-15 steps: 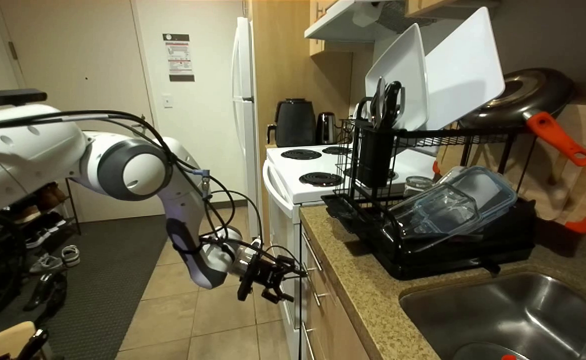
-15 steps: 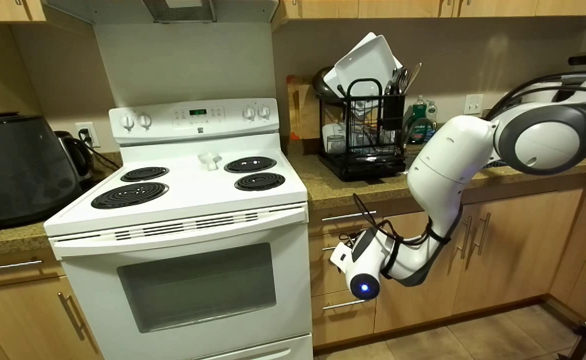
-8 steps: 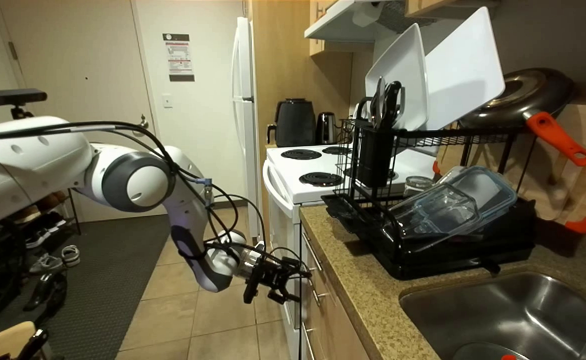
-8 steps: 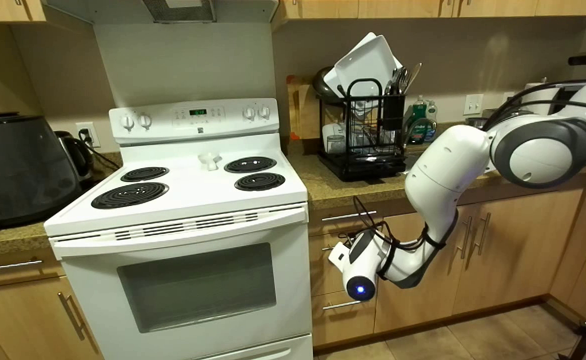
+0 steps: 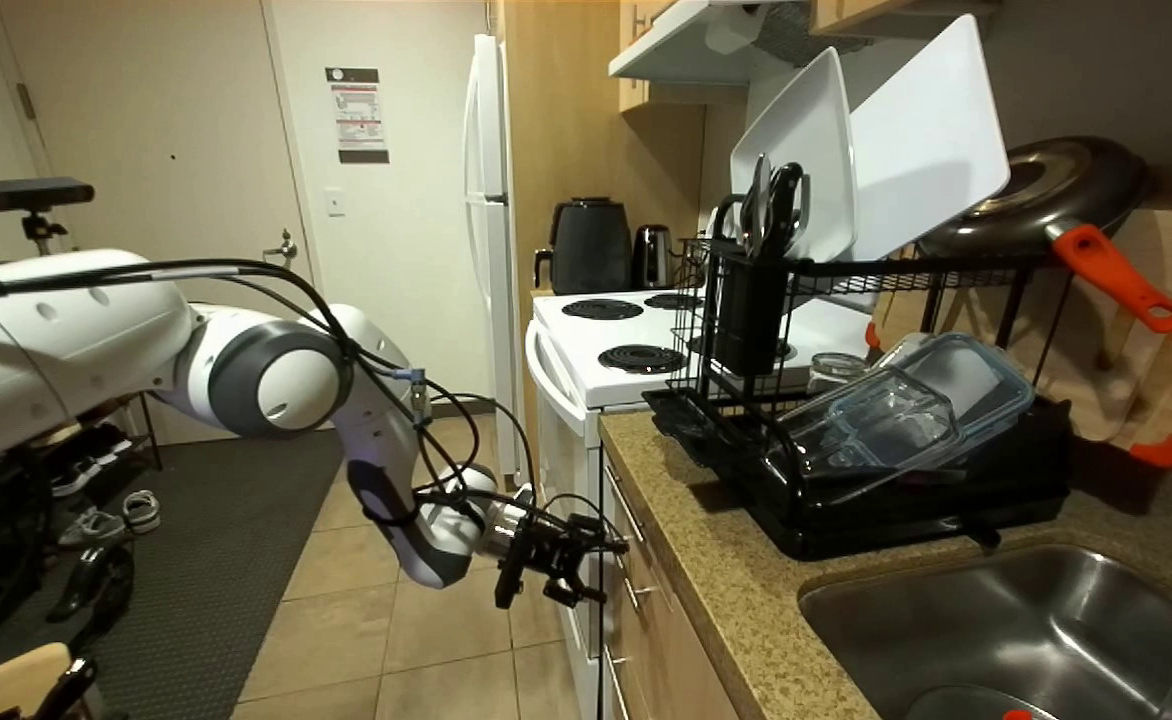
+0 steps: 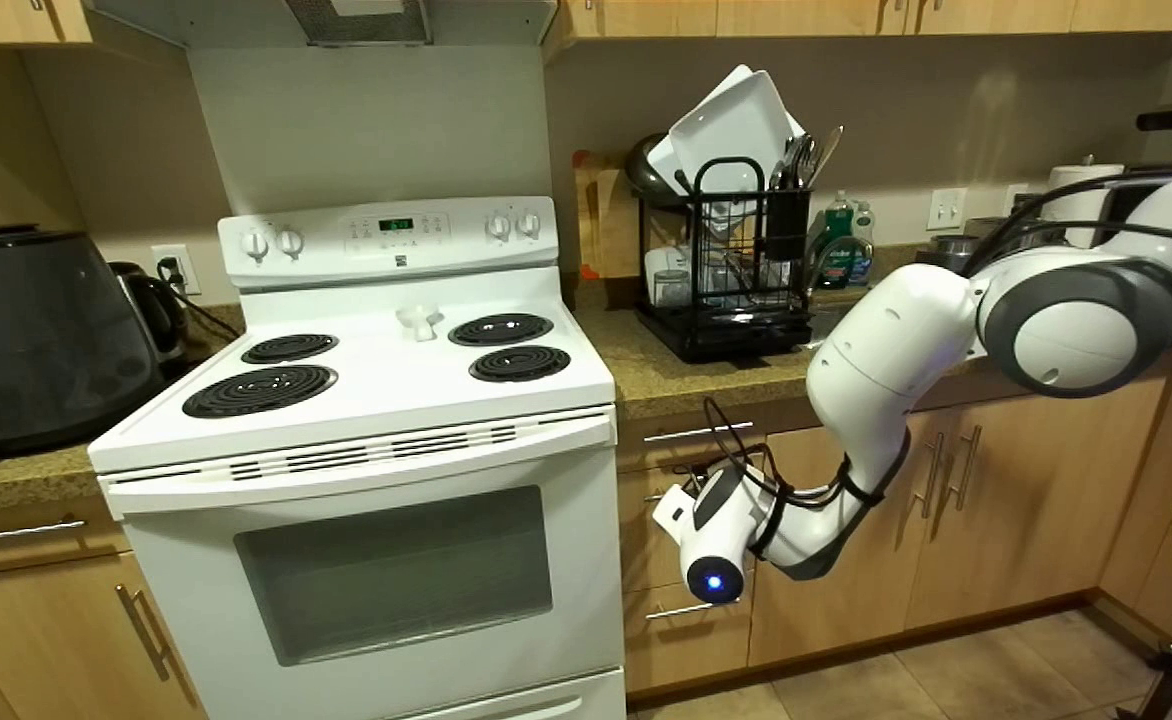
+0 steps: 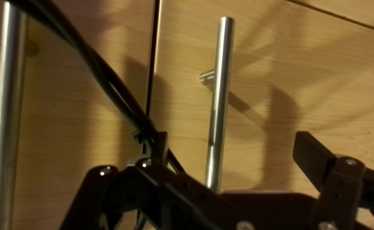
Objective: Open the second kitchen cabinet drawer to the right
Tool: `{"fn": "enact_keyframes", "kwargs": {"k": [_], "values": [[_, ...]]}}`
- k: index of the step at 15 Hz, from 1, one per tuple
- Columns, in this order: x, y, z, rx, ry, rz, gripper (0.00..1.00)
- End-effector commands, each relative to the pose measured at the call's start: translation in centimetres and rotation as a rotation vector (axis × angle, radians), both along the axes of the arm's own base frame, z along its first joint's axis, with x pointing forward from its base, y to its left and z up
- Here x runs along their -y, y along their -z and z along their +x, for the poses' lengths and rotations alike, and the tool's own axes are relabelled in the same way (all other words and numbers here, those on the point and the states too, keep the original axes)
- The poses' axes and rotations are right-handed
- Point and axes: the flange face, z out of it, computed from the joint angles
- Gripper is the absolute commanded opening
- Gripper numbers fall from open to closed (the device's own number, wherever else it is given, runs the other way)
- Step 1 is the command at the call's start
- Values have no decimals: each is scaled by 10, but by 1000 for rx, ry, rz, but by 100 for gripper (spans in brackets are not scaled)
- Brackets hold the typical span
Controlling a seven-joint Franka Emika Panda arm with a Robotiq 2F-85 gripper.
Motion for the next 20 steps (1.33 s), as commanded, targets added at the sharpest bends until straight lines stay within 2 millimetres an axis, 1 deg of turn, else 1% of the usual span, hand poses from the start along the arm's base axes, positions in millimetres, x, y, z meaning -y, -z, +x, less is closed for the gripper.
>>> {"fn": "enact_keyframes", "kwargs": {"k": [1, 8, 9, 10, 11, 12, 14, 20], "values": [[5, 3, 6, 52, 9, -27, 100], [15, 7, 13, 70, 27, -44, 100], [16, 7, 14, 70, 25, -45, 75], [17, 7, 13, 71, 25, -45, 73], [17, 7, 14, 72, 25, -44, 67], [17, 8, 13, 72, 25, -44, 59], [18, 7, 13, 71, 28, -43, 45], [19, 7, 14, 73, 29, -42, 8]]}}
